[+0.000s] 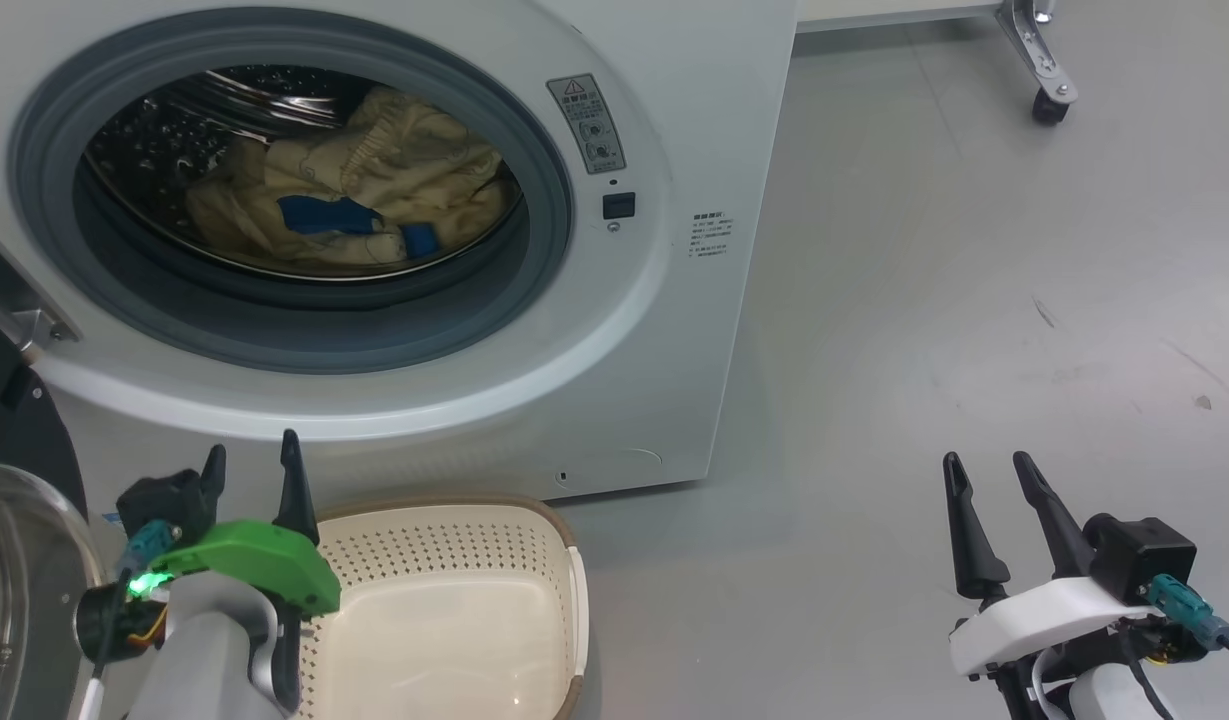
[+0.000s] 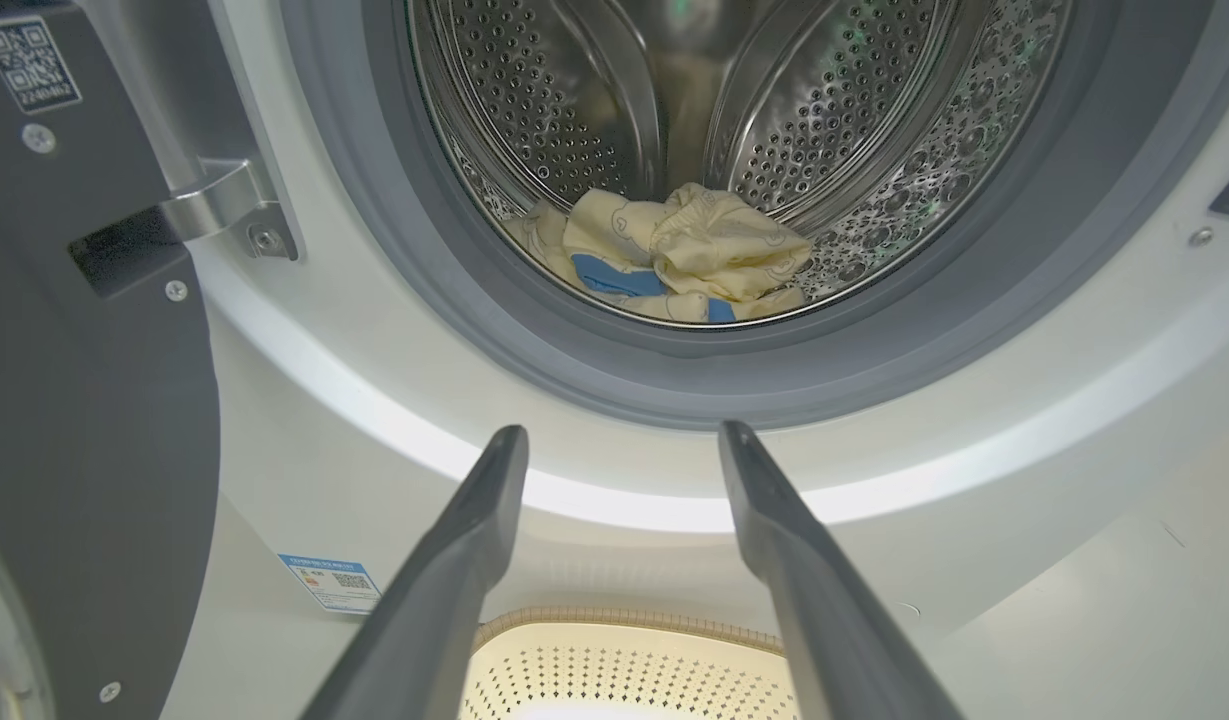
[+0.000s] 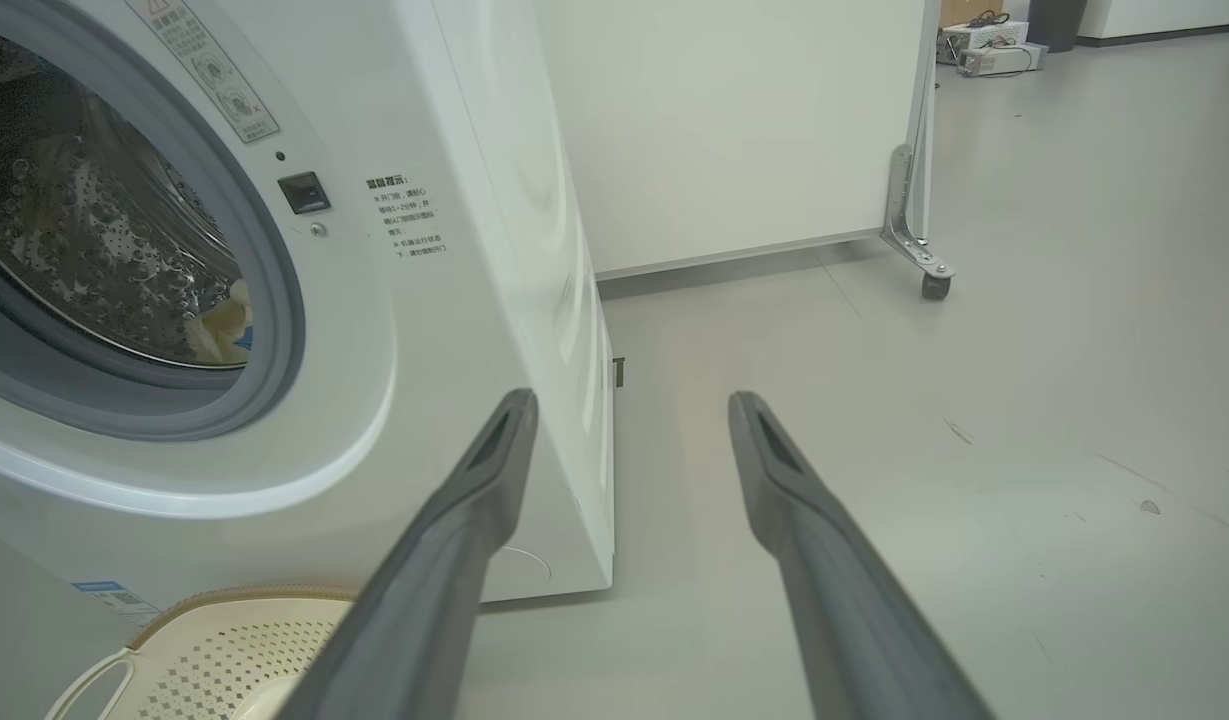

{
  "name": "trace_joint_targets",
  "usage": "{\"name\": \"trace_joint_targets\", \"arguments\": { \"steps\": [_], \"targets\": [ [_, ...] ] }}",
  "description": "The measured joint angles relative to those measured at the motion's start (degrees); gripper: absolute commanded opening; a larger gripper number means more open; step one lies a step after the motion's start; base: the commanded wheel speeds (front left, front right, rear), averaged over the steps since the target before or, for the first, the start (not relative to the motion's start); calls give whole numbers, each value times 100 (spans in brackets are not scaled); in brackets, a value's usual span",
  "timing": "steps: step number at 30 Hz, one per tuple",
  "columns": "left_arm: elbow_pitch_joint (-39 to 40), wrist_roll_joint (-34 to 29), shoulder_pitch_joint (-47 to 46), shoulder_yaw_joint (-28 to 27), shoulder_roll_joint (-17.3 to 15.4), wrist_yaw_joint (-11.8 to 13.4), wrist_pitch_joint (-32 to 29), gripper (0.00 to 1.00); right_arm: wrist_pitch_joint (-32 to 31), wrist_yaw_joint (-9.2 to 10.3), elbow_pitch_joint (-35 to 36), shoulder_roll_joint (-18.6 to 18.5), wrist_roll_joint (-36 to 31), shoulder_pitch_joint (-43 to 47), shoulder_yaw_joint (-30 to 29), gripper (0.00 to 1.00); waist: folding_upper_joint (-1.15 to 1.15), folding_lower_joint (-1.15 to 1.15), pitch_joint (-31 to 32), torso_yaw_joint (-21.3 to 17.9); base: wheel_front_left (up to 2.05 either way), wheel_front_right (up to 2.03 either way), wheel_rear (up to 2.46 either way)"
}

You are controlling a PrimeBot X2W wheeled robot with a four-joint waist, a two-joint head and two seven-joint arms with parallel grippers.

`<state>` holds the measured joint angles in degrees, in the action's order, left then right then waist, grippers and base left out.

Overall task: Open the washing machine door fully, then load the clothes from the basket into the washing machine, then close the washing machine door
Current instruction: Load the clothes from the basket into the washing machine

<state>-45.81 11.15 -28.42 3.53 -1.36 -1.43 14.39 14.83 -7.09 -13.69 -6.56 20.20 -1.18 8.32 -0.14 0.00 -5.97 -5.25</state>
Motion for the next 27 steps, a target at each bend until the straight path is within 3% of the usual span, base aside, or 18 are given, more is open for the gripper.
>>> {"name": "trace_joint_targets", "arguments": {
  "steps": [14,27],
  "targets": [
    [1057,165,1096,442,-10,13,0,100,0,0,77,-44,-9,232,-101,100,0,0,250,289,0,0,0],
    [2090,342,2063,590,-35,272,0,100,0,0,90,-38,-9,335,-14,100,0,0,451,453,0,0,0]
  ]
}}
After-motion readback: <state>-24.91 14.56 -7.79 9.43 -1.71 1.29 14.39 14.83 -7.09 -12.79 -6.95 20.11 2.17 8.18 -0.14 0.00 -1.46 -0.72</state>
